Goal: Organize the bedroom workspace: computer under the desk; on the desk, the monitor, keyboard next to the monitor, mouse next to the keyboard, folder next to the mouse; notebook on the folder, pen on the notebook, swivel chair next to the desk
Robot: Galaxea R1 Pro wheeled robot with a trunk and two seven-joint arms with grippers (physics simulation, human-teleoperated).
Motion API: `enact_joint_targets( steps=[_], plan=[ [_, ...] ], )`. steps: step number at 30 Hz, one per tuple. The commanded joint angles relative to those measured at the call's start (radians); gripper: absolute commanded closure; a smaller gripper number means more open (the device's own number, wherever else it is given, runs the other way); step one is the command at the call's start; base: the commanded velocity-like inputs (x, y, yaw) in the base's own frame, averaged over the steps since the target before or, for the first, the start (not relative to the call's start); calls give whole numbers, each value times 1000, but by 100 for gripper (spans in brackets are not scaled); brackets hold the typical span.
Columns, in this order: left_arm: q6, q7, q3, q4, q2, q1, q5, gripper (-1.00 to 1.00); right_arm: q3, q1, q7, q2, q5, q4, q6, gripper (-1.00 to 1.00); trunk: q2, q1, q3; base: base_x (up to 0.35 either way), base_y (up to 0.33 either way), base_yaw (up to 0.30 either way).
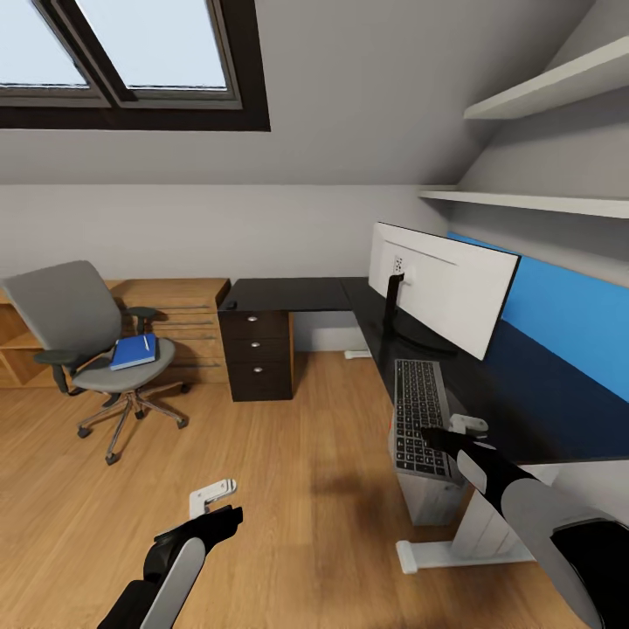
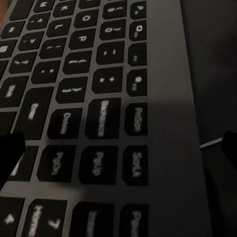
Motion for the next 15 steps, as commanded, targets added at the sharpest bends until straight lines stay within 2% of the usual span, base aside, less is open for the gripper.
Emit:
enact_joint_targets(
  steps=[1,8,15],
  plan=[
    [1,10,-1,-1,0,-1,9,-100,7,-1,1,-1,-9,-1,3,-100,-1,0,-1,-6,2,0],
    [1,10,-1,-1,0,-1,9,-100,7,-1,1,-1,-9,-1,4,-100,-1,0,-1,-51,0,0],
    [1,10,-1,-1,0,-1,9,-100,7,-1,1,-1,-9,-1,3,-100,-1,0,-1,-271,0,0]
  ],
)
